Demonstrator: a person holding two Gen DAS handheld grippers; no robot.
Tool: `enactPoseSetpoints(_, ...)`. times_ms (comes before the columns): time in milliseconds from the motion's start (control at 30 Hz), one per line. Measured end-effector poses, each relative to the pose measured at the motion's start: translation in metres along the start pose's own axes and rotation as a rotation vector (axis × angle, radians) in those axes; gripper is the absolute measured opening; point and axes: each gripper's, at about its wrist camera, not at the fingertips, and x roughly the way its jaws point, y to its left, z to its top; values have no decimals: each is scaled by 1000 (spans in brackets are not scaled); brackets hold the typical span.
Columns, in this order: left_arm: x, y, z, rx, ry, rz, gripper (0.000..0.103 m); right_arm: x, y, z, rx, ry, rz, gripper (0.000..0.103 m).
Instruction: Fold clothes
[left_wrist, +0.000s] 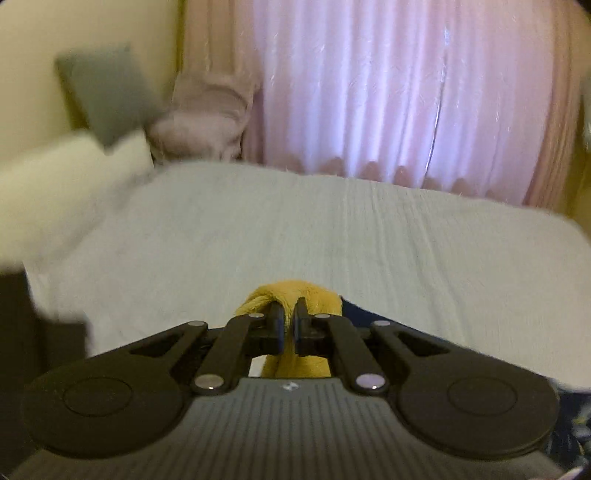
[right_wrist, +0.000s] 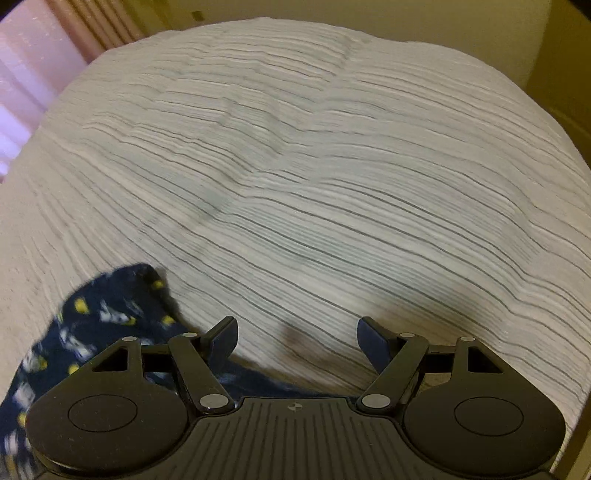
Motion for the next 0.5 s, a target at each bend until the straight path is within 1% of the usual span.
enactPoseSetpoints(33, 9, 2, -9, 30, 61, 49, 10, 5, 5, 2, -7, 8, 11, 75)
enactPoseSetpoints(67, 17, 3, -18, 61, 122, 98, 13, 11, 10, 3, -14, 20, 25, 75)
enactPoseSetpoints(100, 26, 5, -27, 91, 183, 146, 16, 18, 15, 4, -21, 34, 40, 75)
enactPoseSetpoints(133, 34, 6, -35, 122, 244, 195, 16, 23, 21, 5, -33, 45, 54, 75)
enactPoseSetpoints(233, 40, 7, -87, 26, 351, 235, 16, 37, 42, 7, -86, 72, 99, 75)
enactPoseSetpoints(333, 24, -11, -132, -79, 403, 187, 17, 44, 64, 12, -154, 74, 155, 75)
enactPoseSetpoints(367, 20, -23, -142, -100, 417, 171, 17, 47, 71, 16, -175, 72, 174, 75)
enactPoseSetpoints(500, 1, -58, -162, -174, 431, 70, 17, 55, 91, 30, -231, 65, 278, 75)
